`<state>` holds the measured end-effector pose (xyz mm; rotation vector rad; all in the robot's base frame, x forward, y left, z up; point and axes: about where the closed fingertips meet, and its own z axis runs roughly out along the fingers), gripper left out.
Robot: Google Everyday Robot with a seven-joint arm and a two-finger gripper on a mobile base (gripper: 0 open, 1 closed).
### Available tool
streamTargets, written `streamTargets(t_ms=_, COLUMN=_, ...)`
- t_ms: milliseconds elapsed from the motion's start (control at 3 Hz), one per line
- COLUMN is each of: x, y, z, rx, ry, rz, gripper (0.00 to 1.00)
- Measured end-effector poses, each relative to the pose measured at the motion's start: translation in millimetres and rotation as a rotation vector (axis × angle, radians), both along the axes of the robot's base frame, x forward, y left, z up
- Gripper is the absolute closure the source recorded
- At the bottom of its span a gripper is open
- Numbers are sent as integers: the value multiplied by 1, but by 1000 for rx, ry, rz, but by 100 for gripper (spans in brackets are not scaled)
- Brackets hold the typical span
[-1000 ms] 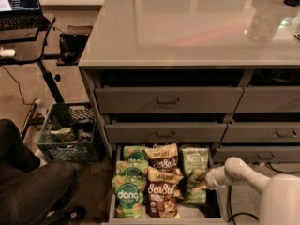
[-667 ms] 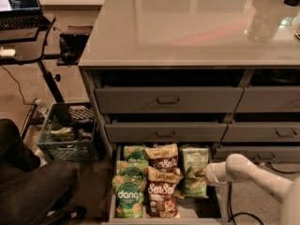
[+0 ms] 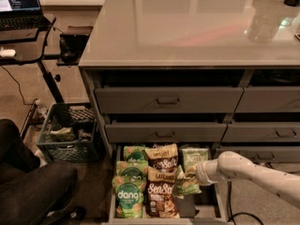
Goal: Pick green jalapeno chip bag from bottom drawer and place on counter
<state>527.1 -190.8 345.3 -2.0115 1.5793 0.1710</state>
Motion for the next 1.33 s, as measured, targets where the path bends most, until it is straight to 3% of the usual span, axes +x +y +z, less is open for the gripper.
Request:
streamTargets(t_ms=667, x=11, y=14, z=97, rx=91, ry=-99, rz=62, gripper=100)
streamTargets(t_ms=1000, x=13, y=4, z=131, rx=168, ry=-125, rz=90, gripper=100)
streamTargets(t_ms=1333, x=13, y=4, z=131, rx=168, ry=-125, rz=90, gripper=100)
